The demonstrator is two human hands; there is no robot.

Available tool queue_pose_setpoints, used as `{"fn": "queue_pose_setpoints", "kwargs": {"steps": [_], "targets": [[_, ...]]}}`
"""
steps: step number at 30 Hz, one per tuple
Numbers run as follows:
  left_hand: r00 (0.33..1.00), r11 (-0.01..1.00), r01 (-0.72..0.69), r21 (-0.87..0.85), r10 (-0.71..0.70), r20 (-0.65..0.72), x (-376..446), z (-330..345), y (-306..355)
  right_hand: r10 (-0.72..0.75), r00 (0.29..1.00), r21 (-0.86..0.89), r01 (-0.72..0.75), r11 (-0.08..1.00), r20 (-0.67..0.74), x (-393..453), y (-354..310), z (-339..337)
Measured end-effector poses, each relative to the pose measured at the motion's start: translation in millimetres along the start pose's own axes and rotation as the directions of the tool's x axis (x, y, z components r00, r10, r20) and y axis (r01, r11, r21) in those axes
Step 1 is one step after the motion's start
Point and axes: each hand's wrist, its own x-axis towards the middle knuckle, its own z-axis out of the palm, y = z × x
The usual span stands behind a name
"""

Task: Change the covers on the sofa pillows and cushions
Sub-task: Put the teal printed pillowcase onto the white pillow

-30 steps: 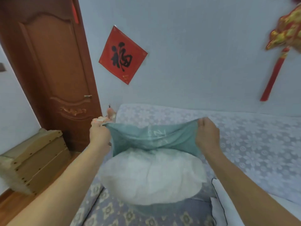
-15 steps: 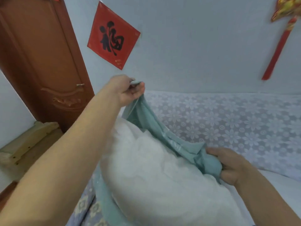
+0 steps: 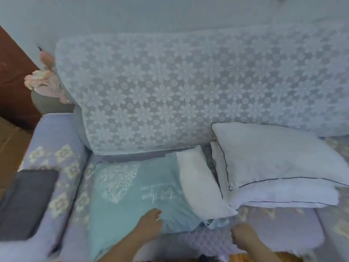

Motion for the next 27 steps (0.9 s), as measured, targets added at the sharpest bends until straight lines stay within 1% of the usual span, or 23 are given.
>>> {"fn": "queue_pose_setpoints", "kwargs": {"steps": [1,3,4,5,6,8,9,10,11,13,14,15,16,17,18,19,20,22,23,24,25,26,27], "targets": [[0.998,0.999,0.035,0.009,-0.035,-0.047,0,-9,-24,-0.008,1.000,-0.087,0.011,0.996,0.029,10,-1,10],[0.988,0.997,0.074,0.023,-0.070,-0.141,3,-26,-55,-0.055,0.994,-0.129,0.067,0.989,0.092,56,-6,42],[0.983,0.996,0.082,0.033,-0.076,-0.168,7,-32,-66,-0.117,0.987,-0.162,0.133,0.978,0.106,78,-14,60],[0.979,0.995,0.087,0.042,-0.077,-0.191,13,-36,-76,-0.208,0.968,-0.133,0.227,0.965,0.138,69,-47,75],[0.974,0.995,0.084,0.057,-0.070,-0.215,20,-39,-85,-0.244,0.957,-0.112,0.263,0.958,0.156,77,-67,92],[0.960,0.995,0.060,0.079,-0.036,-0.278,39,-39,-104,-0.308,0.940,-0.049,0.318,0.947,0.144,106,-108,125],[0.953,0.995,0.044,0.094,-0.014,-0.303,51,-37,-112,-0.291,0.945,-0.008,0.295,0.955,0.148,130,-123,145],[0.947,0.991,0.033,0.133,0.012,-0.322,63,-35,-118,-0.230,0.962,0.036,0.228,0.973,0.149,153,-136,165],[0.937,0.983,0.023,0.183,0.043,-0.348,74,-34,-122,-0.212,0.962,0.148,0.187,0.971,0.174,165,-151,183],[0.893,0.950,-0.026,0.312,0.162,-0.419,100,-35,-121,-0.241,0.947,0.357,0.154,0.921,0.212,190,-189,215],[0.866,0.919,-0.058,0.390,0.241,-0.439,114,-36,-116,-0.278,0.941,0.361,0.196,0.912,0.193,197,-206,220],[0.848,0.887,-0.072,0.456,0.295,-0.440,129,-37,-110,-0.335,0.932,0.294,0.284,0.913,0.139,204,-218,216],[0.846,0.863,-0.069,0.500,0.317,-0.430,143,-36,-105,-0.414,0.908,0.130,0.404,0.905,0.061,220,-225,202],[0.848,0.851,-0.065,0.521,0.322,-0.421,158,-35,-102,-0.469,0.883,-0.134,0.462,0.877,-0.026,237,-224,179],[0.863,0.846,-0.051,0.531,0.305,-0.403,170,-31,-100,-0.501,0.857,-0.369,0.430,0.824,-0.120,259,-215,153],[0.883,0.829,-0.038,0.557,0.289,-0.370,181,-24,-101,-0.497,0.842,-0.497,0.345,0.796,-0.212,283,-200,128],[0.902,0.805,-0.046,0.591,0.288,-0.322,191,-18,-100,-0.464,0.840,-0.512,0.278,0.813,-0.281,296,-184,107],[0.915,0.796,-0.034,0.605,0.268,-0.302,202,-8,-91,-0.447,0.830,-0.406,0.302,0.863,-0.333,298,-161,98],[0.921,0.813,0.001,0.582,0.226,-0.317,206,-7,-86,-0.451,0.821,-0.312,0.353,0.882,-0.350,290,-155,103],[0.927,0.824,0.045,0.565,0.177,-0.332,210,-6,-83,-0.422,0.836,-0.141,0.398,0.907,-0.351,278,-148,109],[0.928,0.831,0.084,0.549,0.136,-0.348,213,-6,-84,-0.359,0.877,0.082,0.403,0.912,-0.320,264,-139,114],[0.926,0.831,0.105,0.545,0.118,-0.358,212,-7,-85,-0.297,0.927,0.264,0.353,0.897,-0.230,247,-124,122],[0.923,0.828,0.112,0.549,0.118,-0.365,210,-7,-87,-0.275,0.958,0.338,0.287,0.896,-0.084,226,-107,130]]}}
